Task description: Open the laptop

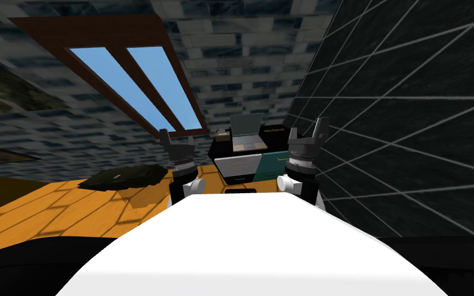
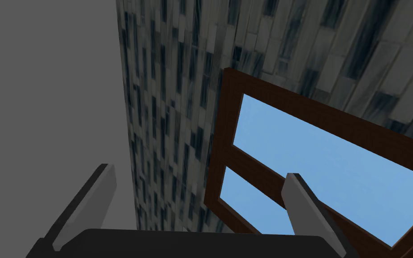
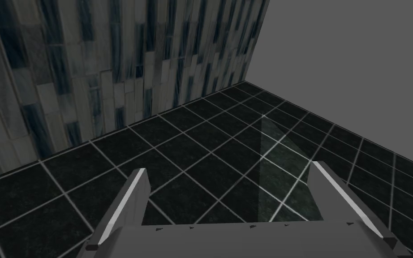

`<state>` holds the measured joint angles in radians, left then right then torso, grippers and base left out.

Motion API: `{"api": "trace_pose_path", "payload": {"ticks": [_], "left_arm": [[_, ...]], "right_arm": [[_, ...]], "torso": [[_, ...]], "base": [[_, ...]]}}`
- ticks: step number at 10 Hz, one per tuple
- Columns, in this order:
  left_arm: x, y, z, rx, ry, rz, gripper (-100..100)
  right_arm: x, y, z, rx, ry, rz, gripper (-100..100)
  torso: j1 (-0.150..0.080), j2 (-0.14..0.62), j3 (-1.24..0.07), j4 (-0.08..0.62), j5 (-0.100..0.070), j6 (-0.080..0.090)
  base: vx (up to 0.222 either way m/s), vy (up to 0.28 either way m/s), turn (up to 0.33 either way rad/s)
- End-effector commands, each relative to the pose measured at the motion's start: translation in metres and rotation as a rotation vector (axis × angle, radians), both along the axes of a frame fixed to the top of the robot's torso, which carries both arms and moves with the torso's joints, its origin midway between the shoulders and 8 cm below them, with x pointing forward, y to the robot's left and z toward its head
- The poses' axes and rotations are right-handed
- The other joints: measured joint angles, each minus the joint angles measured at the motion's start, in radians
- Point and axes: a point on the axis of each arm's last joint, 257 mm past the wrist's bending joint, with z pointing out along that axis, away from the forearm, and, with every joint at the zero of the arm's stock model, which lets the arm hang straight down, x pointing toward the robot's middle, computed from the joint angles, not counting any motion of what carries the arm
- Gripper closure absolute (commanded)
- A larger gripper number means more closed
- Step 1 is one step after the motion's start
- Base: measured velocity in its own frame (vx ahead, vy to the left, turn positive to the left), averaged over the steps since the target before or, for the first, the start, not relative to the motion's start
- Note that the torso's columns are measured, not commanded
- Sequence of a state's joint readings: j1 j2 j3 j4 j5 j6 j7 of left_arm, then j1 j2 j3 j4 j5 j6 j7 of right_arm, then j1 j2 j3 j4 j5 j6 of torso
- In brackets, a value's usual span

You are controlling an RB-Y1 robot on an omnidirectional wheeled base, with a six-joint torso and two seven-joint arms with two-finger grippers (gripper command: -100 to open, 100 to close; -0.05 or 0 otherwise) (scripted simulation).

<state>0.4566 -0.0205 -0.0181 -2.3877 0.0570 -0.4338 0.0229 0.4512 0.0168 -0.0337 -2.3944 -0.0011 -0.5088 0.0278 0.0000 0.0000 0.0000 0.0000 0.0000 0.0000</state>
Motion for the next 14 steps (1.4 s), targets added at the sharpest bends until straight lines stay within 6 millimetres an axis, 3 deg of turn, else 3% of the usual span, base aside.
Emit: {"api": "trace_pose_path", "payload": {"ticks": [1,9,10,11,14], "left_arm": [[0.000,0.000,0.000,0.000,0.000,0.000,0],[0.000,0.000,0.000,0.000,0.000,0.000,0],[0.000,0.000,0.000,0.000,0.000,0.000,0],[0.000,0.000,0.000,0.000,0.000,0.000,0],[0.000,0.000,0.000,0.000,0.000,0.000,0]], "right_arm": [[0.000,0.000,0.000,0.000,0.000,0.000,0],[0.000,0.000,0.000,0.000,0.000,0.000,0],[0.002,0.002,-0.003,-0.051,0.016,0.003,-100],[0.003,0.003,-0.006,-0.090,0.030,-0.001,-100],[0.009,-0.005,-0.021,-0.227,0.084,-0.037,-100]], "torso": [[0.000,0.040,-0.082,0.041,0.000,0.000],[0.000,0.618,-1.234,0.617,0.000,0.000],[0.000,0.691,-1.382,0.691,0.000,0.000],[0.002,0.725,-1.451,0.724,0.001,0.000],[0.004,0.739,-1.475,0.738,0.001,0.000]], "base": [[0.000,0.000,0.000],[0.000,0.000,0.000],[0.011,0.041,0.006],[0.011,0.089,0.006],[0.002,0.177,0.008]]}}
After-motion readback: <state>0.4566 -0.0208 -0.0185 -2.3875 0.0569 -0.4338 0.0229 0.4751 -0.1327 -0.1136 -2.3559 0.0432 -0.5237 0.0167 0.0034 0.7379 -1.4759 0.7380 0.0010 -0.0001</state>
